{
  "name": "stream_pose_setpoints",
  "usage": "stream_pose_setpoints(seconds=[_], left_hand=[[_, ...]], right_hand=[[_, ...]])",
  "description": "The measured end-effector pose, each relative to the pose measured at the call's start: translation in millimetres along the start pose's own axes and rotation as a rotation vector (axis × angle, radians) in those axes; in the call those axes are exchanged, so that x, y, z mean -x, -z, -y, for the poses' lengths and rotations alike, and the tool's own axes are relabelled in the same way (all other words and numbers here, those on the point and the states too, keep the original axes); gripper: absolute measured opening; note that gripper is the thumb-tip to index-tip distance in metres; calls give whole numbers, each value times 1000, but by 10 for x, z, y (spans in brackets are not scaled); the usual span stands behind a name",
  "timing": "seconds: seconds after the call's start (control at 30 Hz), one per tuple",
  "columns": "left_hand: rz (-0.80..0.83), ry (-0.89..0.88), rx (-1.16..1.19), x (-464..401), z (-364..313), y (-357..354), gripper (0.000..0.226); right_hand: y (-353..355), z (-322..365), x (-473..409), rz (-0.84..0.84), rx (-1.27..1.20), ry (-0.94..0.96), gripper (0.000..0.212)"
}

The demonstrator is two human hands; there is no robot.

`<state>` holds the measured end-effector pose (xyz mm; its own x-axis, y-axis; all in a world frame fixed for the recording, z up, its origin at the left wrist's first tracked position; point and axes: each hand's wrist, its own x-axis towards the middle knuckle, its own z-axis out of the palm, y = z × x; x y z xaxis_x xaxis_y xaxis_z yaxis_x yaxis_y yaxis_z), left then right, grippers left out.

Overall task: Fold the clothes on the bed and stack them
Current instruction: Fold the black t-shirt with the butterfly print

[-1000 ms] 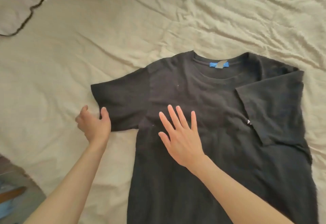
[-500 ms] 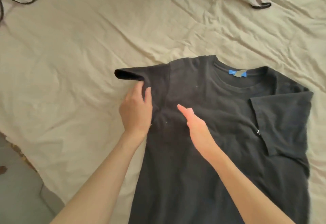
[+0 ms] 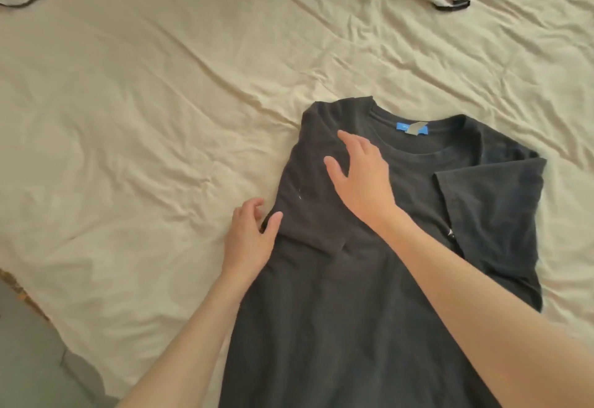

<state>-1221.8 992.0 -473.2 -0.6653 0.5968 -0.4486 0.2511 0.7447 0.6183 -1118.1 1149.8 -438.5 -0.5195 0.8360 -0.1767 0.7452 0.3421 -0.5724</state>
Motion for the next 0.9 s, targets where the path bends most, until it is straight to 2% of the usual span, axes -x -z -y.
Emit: stream_pose_setpoints(seconds=[0.07,0.13,0.23,0.3,0.37,0.43,0.5,0.6,0.7,0.8,0.9], left_hand=[[161,47,124,-41,71,8,42],[241,37,133,-25,155,-21,37],[106,-3,149,55,240,-40,10],[15,-59,119,103,265,-56,22],[-9,-78,70,117,286,-73,23],[20,-45,30,82,327,-77,24],[76,-12,30,67,404,-57,25],[98,23,0,189,571,6,30],[48,17,-74,478,751,65,32],[82,44,-126,767,899,93,36],[141,116,-64,1037,1005,129,34]], right_hand=[[-132,137,-275,72,66,-34,59],[-214,216,-518,136,71,-121,55],[-271,243,-774,160,-68,-192,33],[-299,237,-881,116,-189,-222,29],[-376,202,-941,98,-105,-200,23],[-489,156,-897,79,109,-102,32],[-574,105,-689,-7,257,13,44],[-692,67,-43,-101,288,192,53],[-852,-8,840,60,354,307,52],[-970,-130,1615,233,442,243,52],[-968,-142,2094,265,409,122,51]])
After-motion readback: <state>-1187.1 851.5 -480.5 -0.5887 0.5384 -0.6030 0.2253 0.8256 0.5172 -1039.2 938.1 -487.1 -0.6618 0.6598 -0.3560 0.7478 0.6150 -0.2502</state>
